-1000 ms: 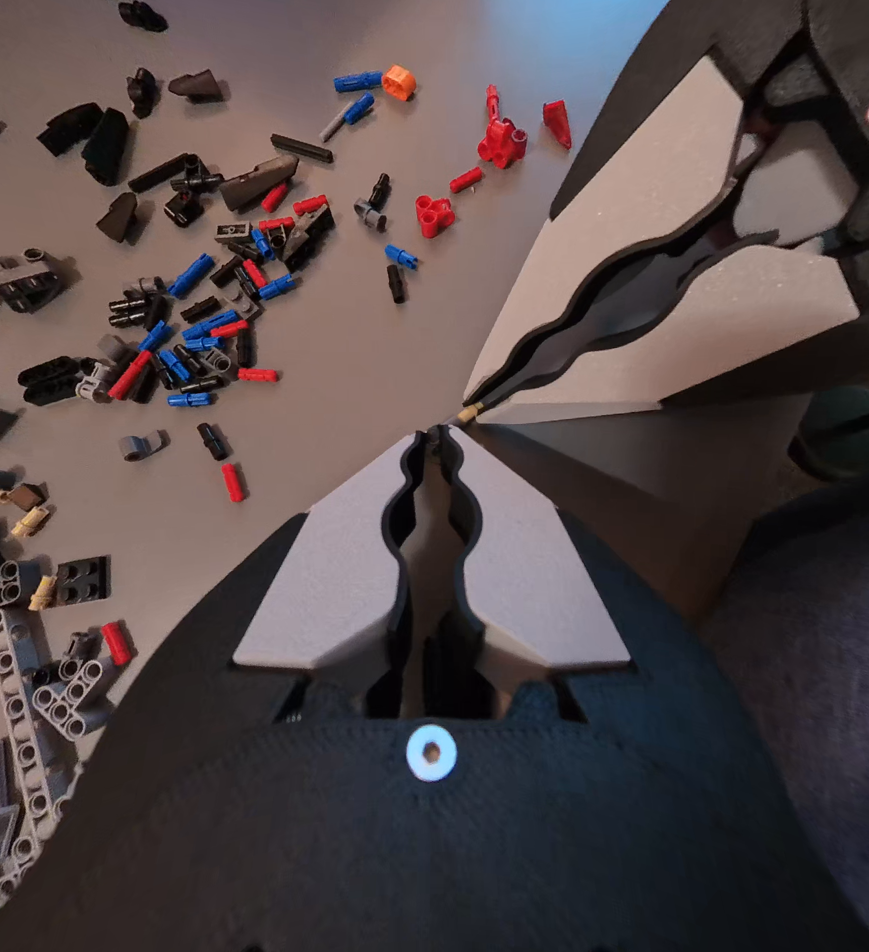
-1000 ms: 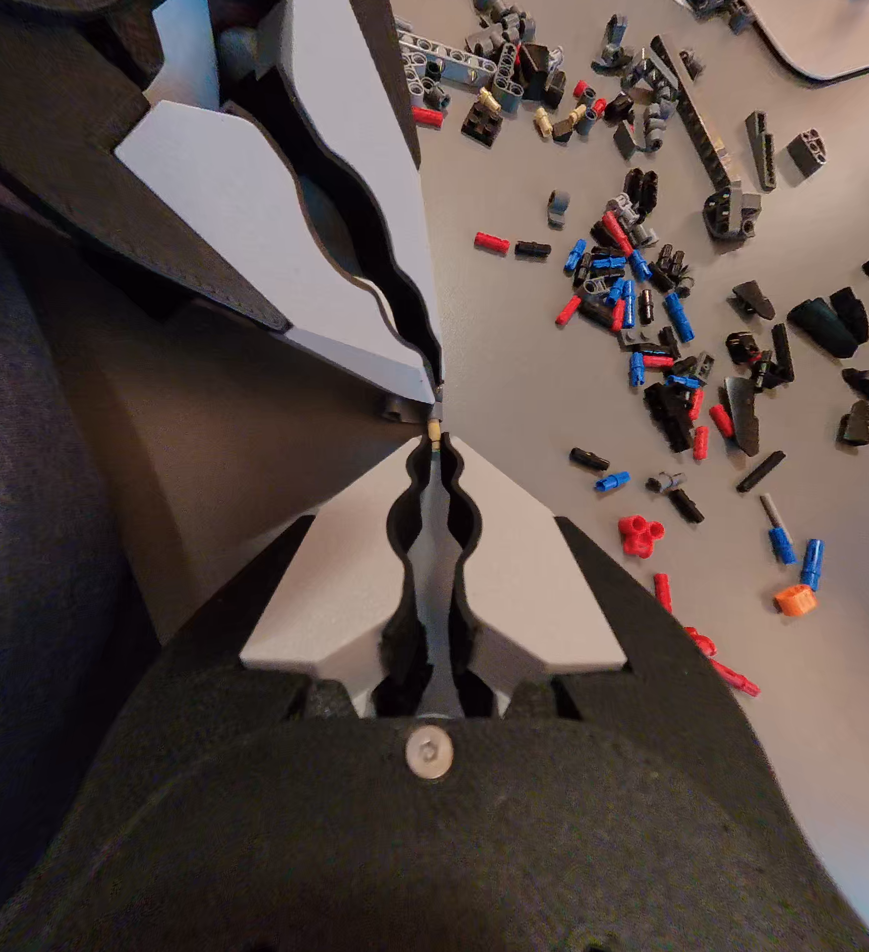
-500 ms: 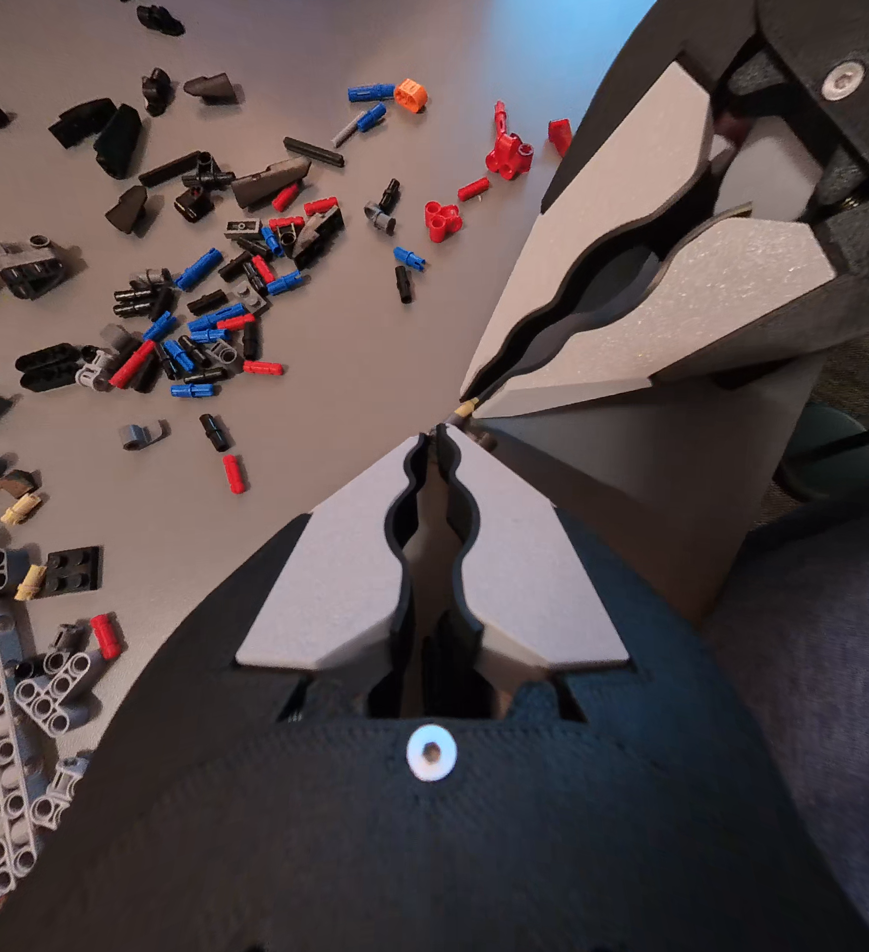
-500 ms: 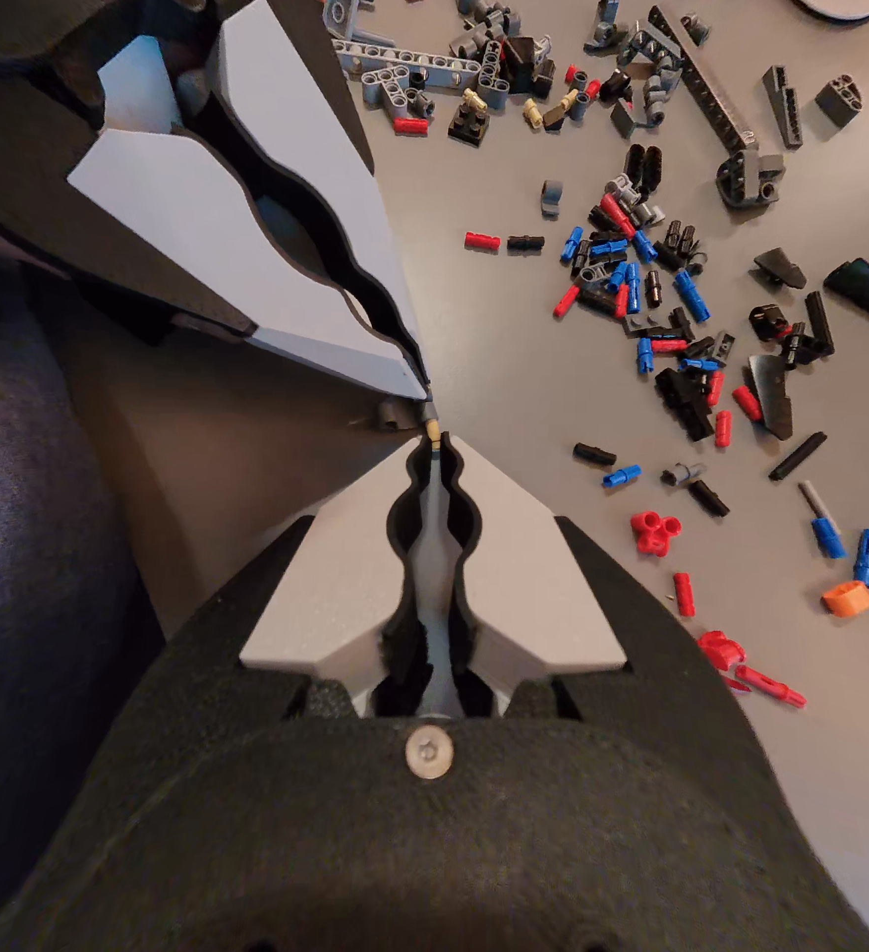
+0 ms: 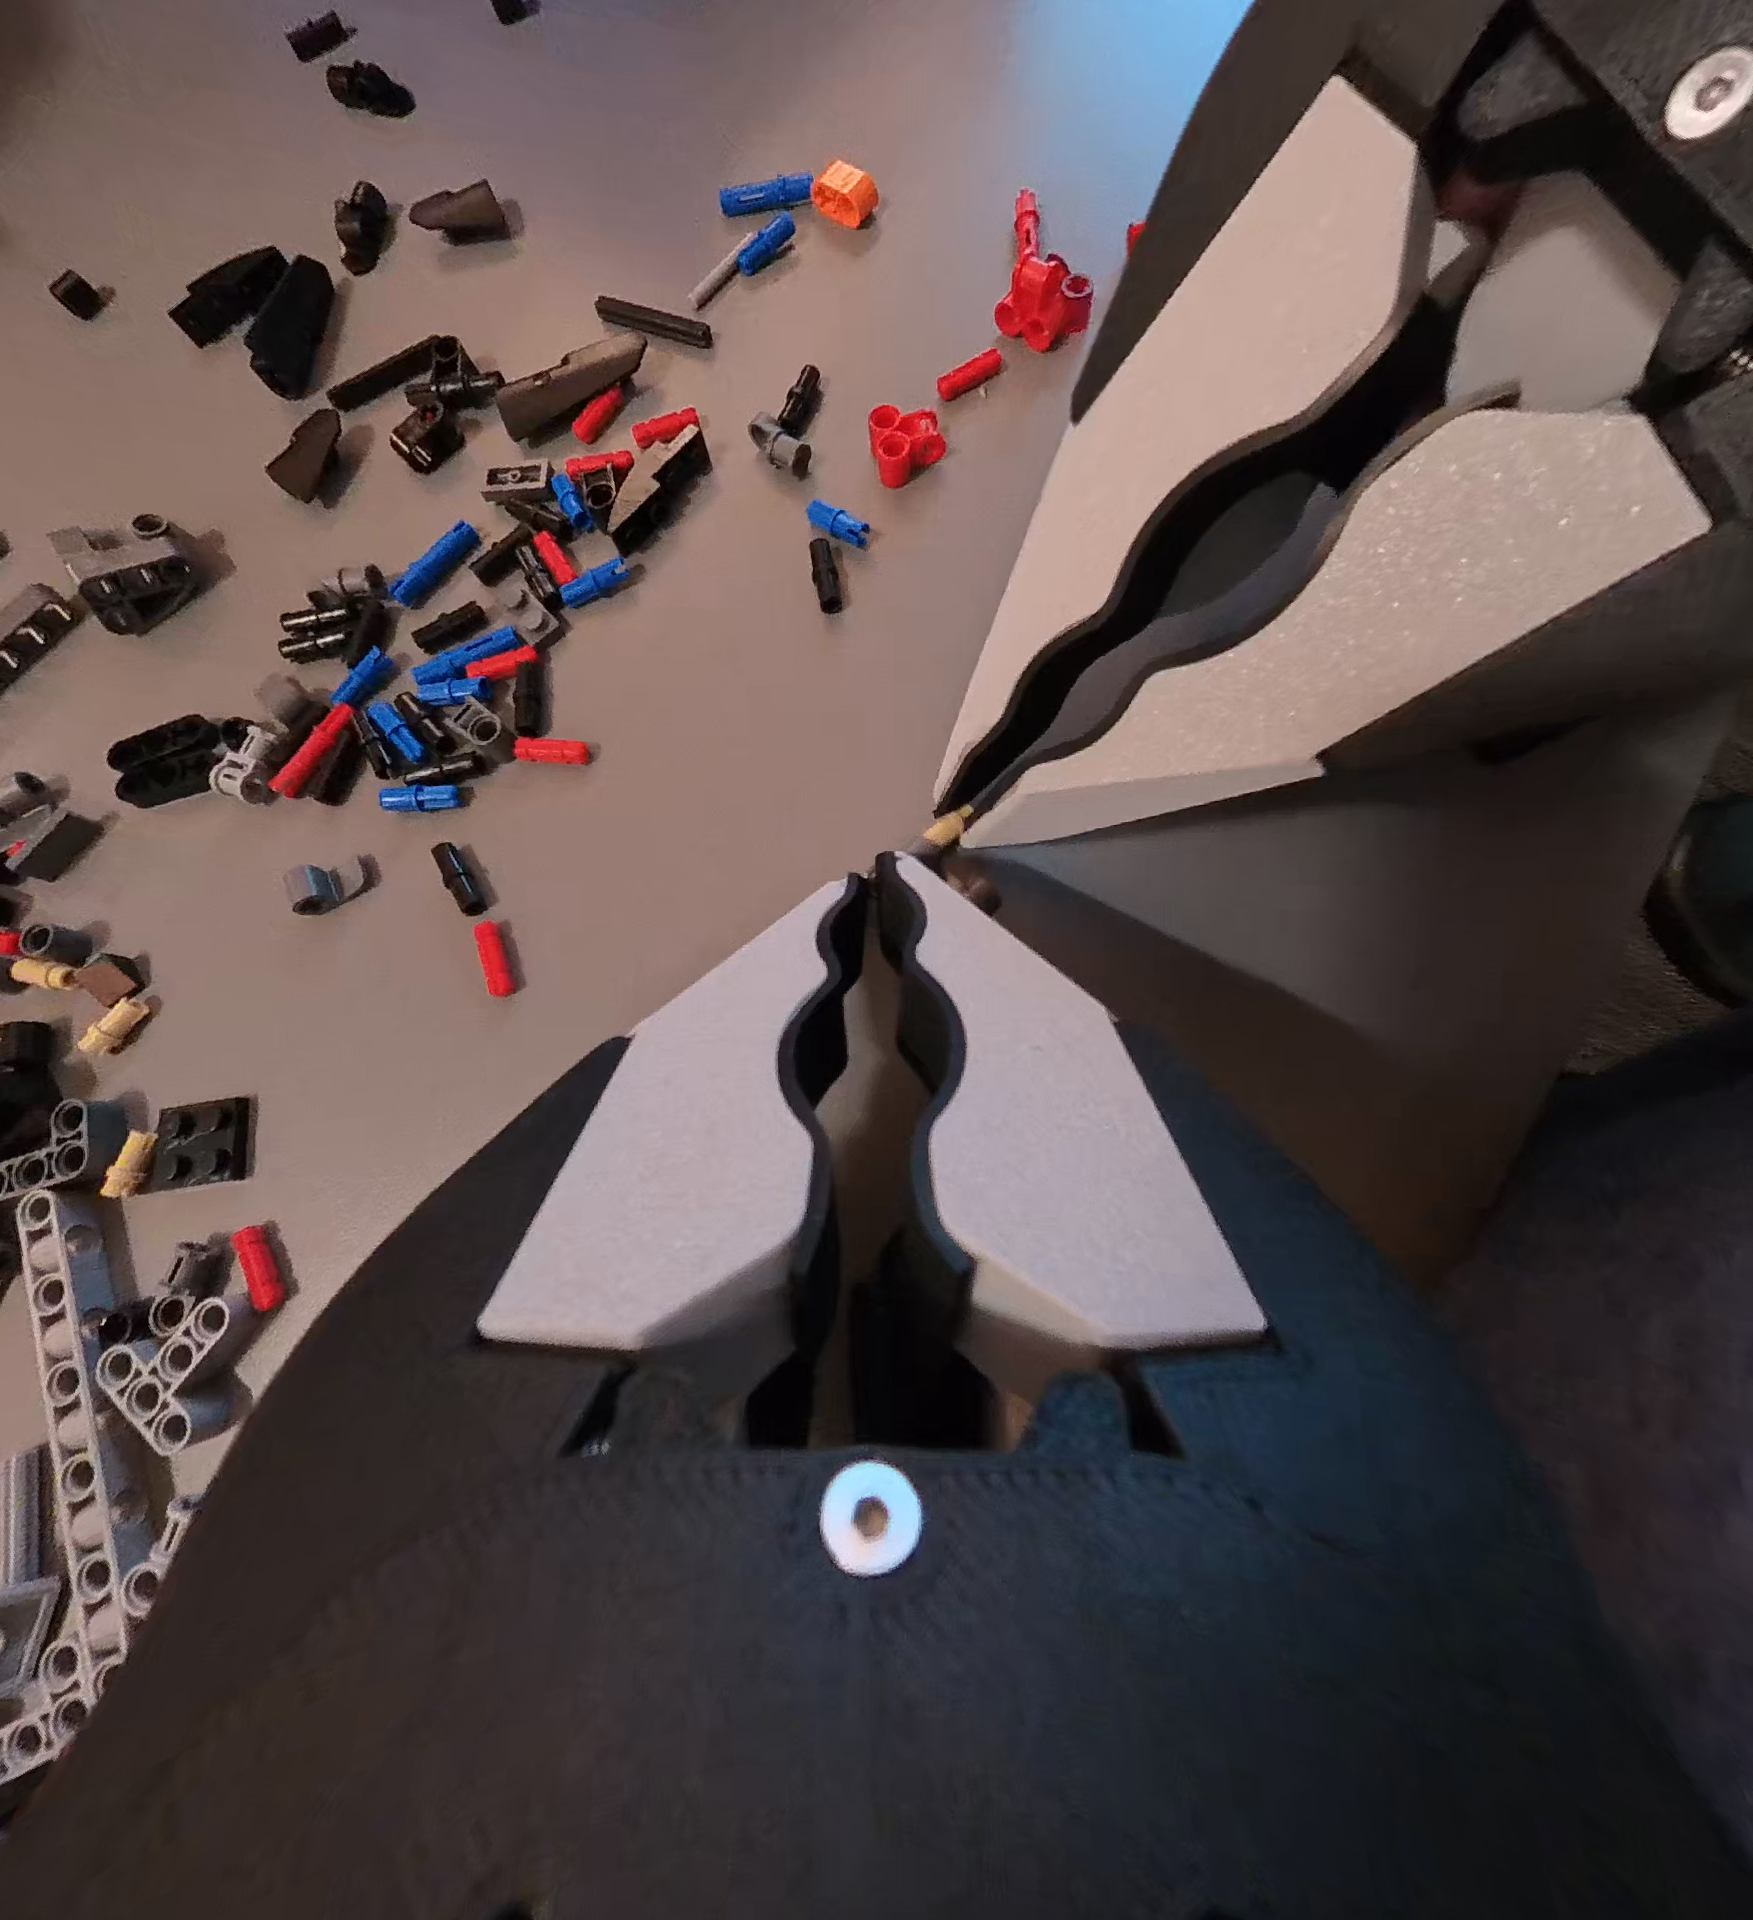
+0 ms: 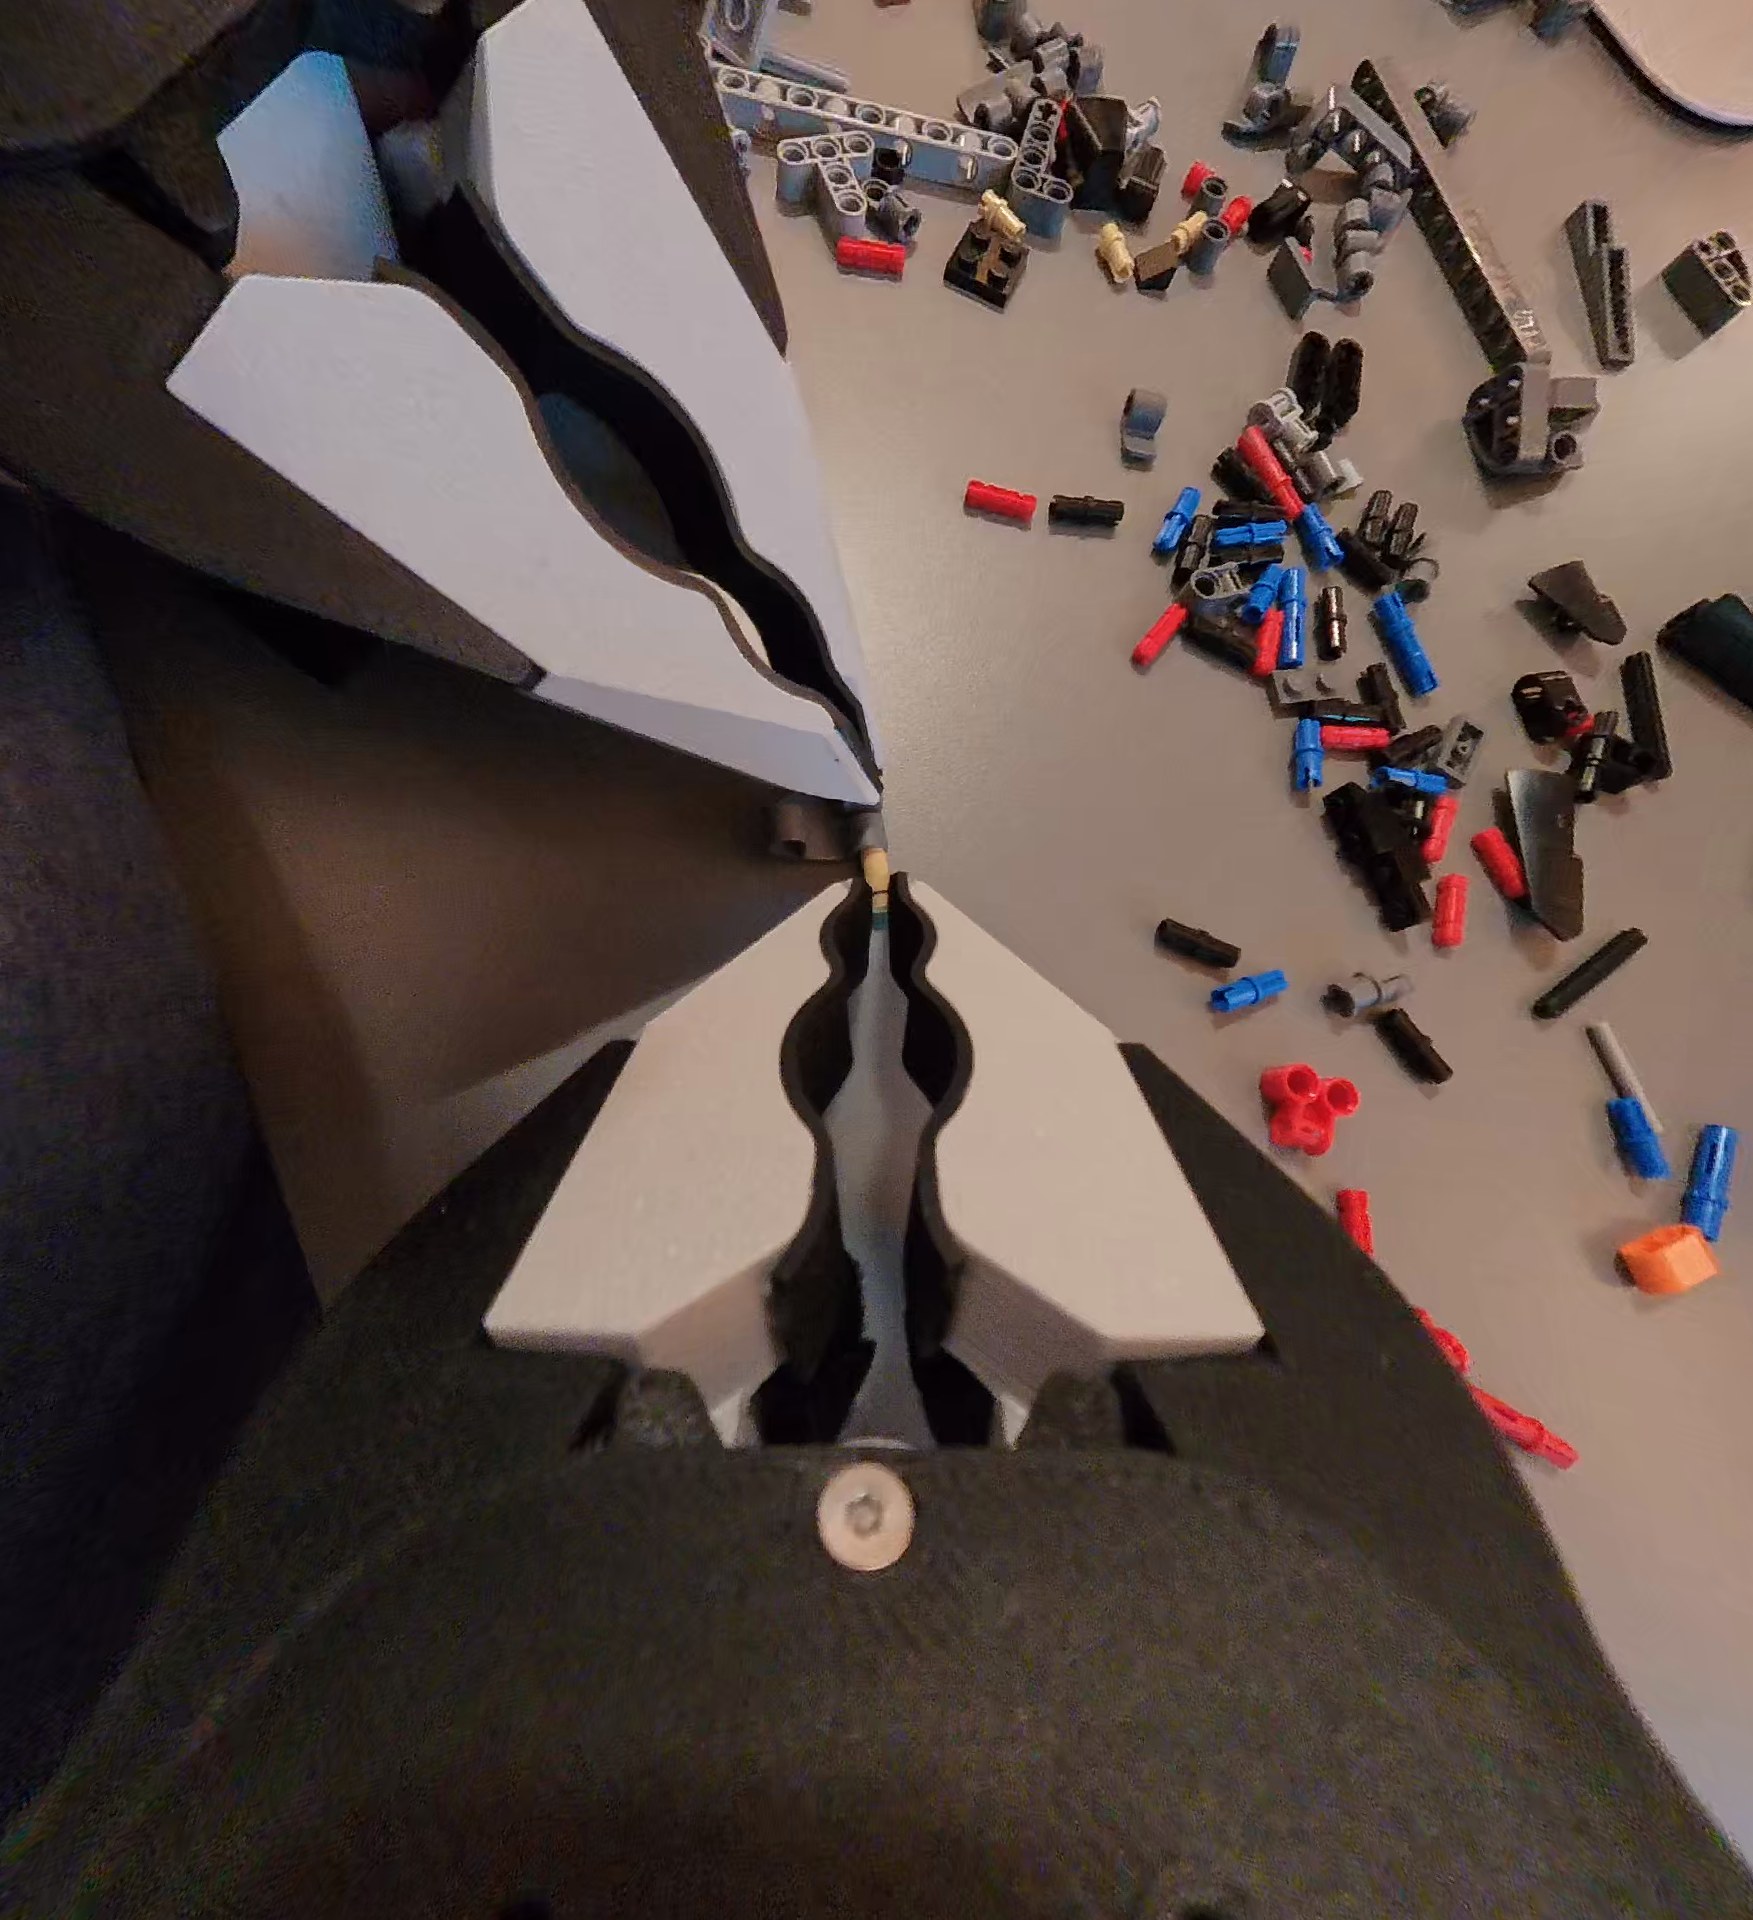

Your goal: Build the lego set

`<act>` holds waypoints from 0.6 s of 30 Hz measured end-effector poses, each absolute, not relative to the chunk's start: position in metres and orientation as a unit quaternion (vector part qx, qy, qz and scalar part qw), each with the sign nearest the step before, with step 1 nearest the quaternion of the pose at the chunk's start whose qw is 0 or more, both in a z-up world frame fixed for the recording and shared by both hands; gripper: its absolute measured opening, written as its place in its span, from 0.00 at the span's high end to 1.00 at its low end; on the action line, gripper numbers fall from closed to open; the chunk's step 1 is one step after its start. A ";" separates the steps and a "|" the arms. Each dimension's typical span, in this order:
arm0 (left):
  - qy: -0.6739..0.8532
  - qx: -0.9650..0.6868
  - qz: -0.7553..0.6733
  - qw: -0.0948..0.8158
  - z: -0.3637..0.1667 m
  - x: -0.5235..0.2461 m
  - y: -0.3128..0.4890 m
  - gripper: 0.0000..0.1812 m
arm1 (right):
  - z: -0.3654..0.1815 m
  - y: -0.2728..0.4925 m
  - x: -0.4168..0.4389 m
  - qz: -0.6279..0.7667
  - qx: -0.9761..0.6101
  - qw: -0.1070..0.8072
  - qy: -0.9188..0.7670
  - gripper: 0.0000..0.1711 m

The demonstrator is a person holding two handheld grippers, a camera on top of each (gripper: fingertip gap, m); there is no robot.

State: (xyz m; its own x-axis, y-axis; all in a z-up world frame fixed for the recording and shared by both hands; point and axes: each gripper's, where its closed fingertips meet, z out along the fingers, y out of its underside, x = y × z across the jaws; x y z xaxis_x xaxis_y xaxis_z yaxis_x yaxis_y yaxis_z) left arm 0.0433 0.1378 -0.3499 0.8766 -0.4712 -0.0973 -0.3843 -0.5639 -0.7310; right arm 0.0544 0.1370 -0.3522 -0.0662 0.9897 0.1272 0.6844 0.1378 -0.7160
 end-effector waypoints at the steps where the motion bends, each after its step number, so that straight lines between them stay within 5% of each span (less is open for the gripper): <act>1: 0.244 -0.882 -0.049 0.400 -0.350 0.043 0.138 1.00 | -0.352 0.137 0.054 0.245 -0.607 0.309 -0.690 1.00; 18: 0.287 -0.866 -0.145 0.384 -0.345 0.050 0.129 0.93 | -0.352 0.137 0.054 0.278 -0.595 0.290 -0.696 1.00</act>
State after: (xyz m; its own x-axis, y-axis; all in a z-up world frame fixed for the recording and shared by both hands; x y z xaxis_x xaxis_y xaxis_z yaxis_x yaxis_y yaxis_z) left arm 0.0504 0.1289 -0.3445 0.7930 -0.6084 0.0315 -0.3853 -0.5410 -0.7476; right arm 0.0537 0.1374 -0.3525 -0.1238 0.9897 0.0724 0.6666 0.1370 -0.7327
